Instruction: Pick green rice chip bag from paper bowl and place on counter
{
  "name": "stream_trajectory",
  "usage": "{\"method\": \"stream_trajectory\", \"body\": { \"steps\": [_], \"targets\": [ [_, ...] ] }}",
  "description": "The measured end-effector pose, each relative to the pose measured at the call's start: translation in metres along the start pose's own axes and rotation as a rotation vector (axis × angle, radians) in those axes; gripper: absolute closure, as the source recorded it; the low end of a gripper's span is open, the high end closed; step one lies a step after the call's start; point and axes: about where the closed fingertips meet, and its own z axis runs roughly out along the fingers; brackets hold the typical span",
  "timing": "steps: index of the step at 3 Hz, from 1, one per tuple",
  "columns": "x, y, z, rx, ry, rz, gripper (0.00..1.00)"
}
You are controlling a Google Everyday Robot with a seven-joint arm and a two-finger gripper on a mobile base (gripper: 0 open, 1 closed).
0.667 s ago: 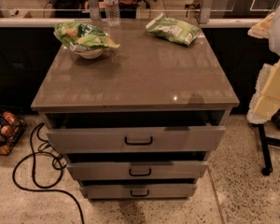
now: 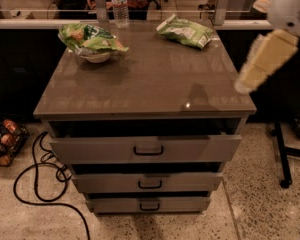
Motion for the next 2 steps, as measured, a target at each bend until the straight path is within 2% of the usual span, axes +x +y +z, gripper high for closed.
{"method": "stream_trajectory", "body": {
  "steps": [1,2],
  "targets": [
    [-0.044,-0.051,0.018,0.060,-0.146,0.088,0.00],
    [-0.090,-0.091,0.035,0.083,-0.280,0.197,0.00]
  ]
}}
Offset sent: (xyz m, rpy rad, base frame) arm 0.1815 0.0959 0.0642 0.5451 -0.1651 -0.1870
